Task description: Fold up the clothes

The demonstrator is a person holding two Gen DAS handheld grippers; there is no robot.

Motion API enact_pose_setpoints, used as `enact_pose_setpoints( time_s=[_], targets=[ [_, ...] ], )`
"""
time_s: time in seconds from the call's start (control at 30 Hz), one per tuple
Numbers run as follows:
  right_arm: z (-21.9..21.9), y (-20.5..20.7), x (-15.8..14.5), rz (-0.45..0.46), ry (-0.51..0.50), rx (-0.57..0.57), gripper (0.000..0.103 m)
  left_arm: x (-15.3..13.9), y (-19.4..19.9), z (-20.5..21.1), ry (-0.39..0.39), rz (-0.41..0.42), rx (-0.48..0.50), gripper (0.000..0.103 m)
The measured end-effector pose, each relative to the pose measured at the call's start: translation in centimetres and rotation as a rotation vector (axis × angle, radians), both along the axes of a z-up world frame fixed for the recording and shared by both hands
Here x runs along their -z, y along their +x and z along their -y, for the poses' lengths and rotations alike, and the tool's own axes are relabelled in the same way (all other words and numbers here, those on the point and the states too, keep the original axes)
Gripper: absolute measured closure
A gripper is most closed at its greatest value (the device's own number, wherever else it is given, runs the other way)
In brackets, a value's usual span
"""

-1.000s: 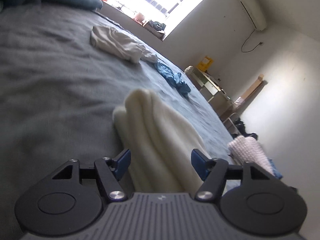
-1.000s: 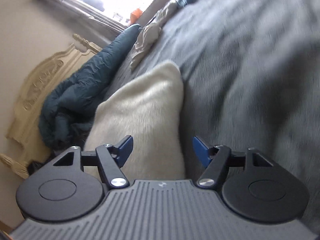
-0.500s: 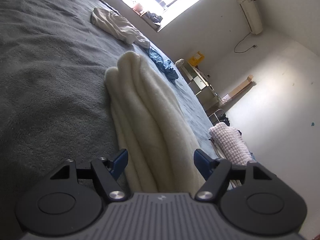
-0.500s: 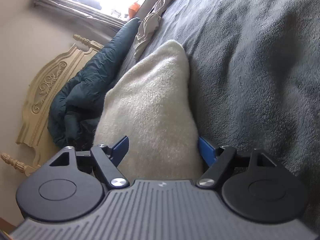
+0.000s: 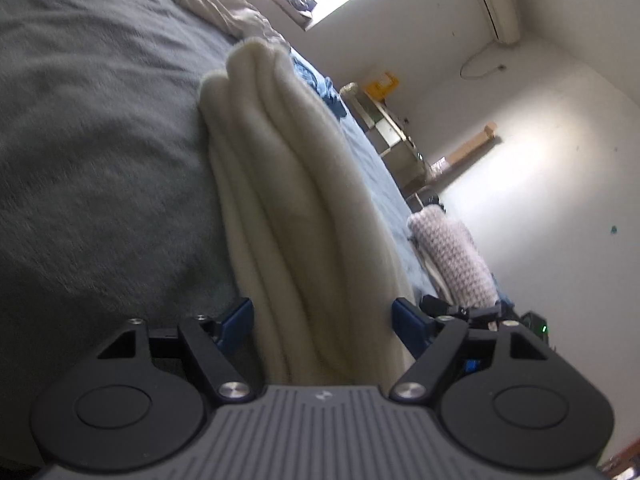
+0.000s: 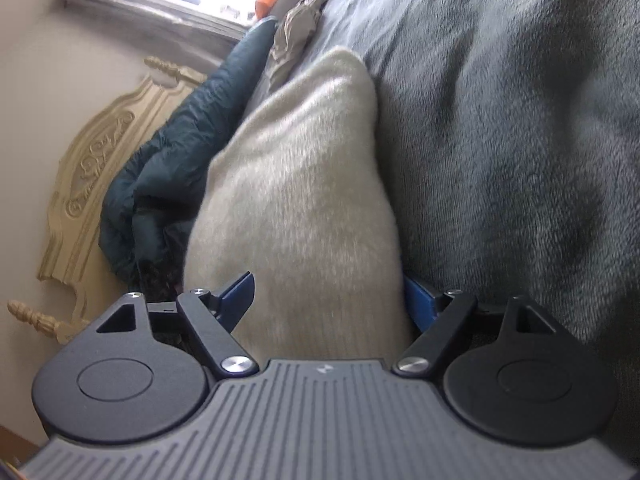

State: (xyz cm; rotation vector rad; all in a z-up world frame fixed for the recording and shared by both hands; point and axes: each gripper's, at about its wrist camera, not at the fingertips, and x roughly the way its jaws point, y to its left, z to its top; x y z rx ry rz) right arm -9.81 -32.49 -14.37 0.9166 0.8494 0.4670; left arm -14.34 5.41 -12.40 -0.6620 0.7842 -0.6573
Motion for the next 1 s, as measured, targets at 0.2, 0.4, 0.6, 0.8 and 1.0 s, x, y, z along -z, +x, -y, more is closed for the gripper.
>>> enact_pose_setpoints(
  time_s=[0.2,0.4,0.6,0.8,1.0],
  targets=[
    [-0.4,0.4,-0.1,-0.008,-0.015,-0.011,0.022,0.8,0.5,-0.1,-0.032,0.001,0.003,0.021],
    [-0.6,0.8,-0.4,-0.011,-0.019,-0.008,0.021,-0.1,1.7,-0.1,-0.003,0.032,0.000,0.020],
    [-0.7,1.9,-1.1,-0.007,-0.051,-0.009,0.020,-2.5,2.7,0.9,0.107,0.036,-0.035,0.020],
    [-1.7,2.5,-1.6,0.006,-0.133,-0.028,0.019,-5.2,2.2,4.7,0.383,0.091,-0.035,0.020],
    [-2.4,2.5,-1.9,0.017,-0.174,-0.038,0.016,-5.7,1.5,6.9,0.482,0.097,-0.016,0.020]
  ],
)
